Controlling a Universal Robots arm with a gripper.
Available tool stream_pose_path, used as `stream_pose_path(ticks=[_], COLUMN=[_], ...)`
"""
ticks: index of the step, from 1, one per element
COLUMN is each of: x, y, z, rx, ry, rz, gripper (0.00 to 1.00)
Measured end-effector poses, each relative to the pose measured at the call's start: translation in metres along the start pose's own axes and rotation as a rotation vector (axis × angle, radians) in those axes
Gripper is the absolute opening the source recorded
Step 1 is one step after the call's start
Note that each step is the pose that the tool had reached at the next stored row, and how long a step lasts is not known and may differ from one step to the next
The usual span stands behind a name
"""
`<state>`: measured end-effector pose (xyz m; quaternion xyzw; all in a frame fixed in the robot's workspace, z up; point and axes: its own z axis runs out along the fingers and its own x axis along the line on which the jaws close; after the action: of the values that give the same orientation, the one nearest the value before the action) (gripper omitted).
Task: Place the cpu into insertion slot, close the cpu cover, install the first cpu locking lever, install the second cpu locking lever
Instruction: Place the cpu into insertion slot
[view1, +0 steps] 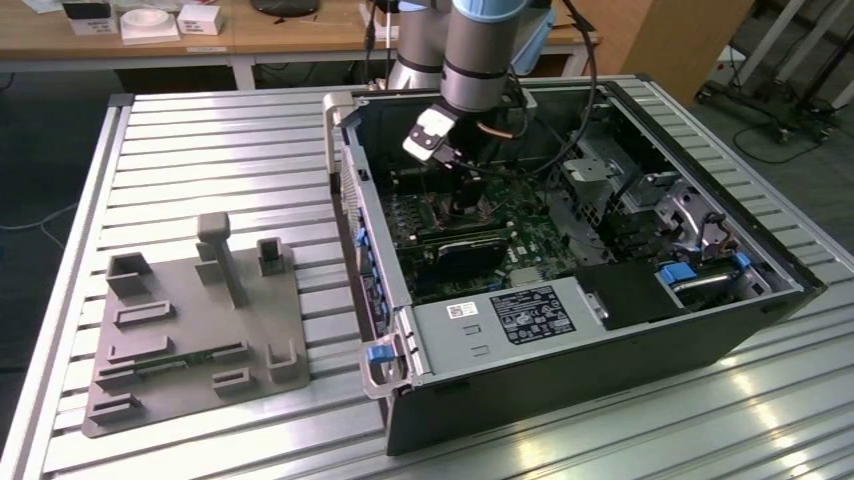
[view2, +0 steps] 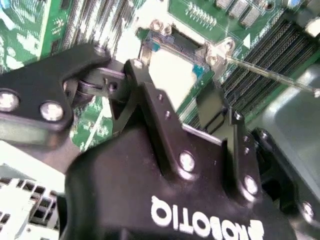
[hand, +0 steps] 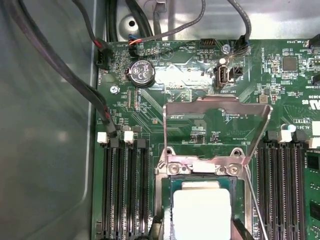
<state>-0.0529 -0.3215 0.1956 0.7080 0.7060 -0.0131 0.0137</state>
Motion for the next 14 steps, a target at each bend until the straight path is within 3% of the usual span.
stream_pose_path(ticks=[7,14], x=[-0.0003,-0.0055], y=[0.0000,0.0001], z=[0.0000,-0.0009], rx=[0.0003,-0.0003], ry=[-0.0001,0.0000], rz=[0.007,-0.011], gripper=[0.62,0.62])
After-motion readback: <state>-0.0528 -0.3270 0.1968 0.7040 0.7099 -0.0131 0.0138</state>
